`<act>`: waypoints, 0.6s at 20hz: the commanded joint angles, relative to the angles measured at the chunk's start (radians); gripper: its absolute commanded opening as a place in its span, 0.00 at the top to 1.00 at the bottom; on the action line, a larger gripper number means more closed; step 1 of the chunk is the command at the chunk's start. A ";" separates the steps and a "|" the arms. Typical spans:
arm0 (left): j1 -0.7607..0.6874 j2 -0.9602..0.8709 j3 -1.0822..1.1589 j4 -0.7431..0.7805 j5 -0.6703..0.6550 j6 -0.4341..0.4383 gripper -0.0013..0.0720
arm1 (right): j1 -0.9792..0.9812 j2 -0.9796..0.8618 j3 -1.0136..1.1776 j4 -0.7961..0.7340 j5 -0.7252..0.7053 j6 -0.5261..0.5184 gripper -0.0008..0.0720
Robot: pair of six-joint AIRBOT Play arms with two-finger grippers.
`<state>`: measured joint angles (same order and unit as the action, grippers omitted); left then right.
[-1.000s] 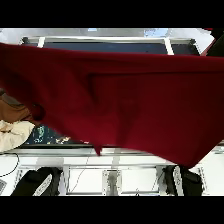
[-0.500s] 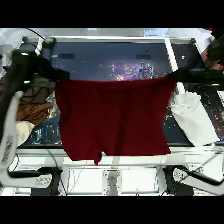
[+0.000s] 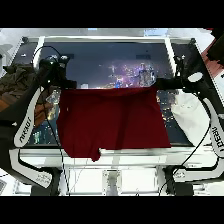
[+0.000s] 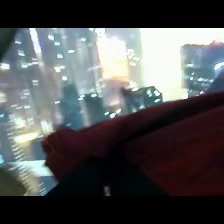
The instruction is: Fold the shirts.
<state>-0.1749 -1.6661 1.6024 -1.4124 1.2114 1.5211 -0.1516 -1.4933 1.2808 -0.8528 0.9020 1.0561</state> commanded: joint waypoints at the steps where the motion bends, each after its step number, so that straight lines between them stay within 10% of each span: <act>1: 0.001 0.085 0.014 0.008 0.103 0.055 0.97 | -0.048 0.067 0.050 -0.052 0.076 0.011 0.96; 5: 0.001 0.134 -0.004 -0.126 0.301 0.164 0.97 | -0.074 0.134 0.045 -0.145 0.232 0.021 0.96; 12: 0.000 0.134 -0.335 -0.243 0.230 0.192 0.97 | 0.001 0.133 -0.232 -0.146 0.222 0.016 0.96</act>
<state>-0.1749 -1.5352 1.3941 -1.6253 1.4643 1.6928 -0.1787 -1.3643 1.1572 -0.9806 1.1244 1.0756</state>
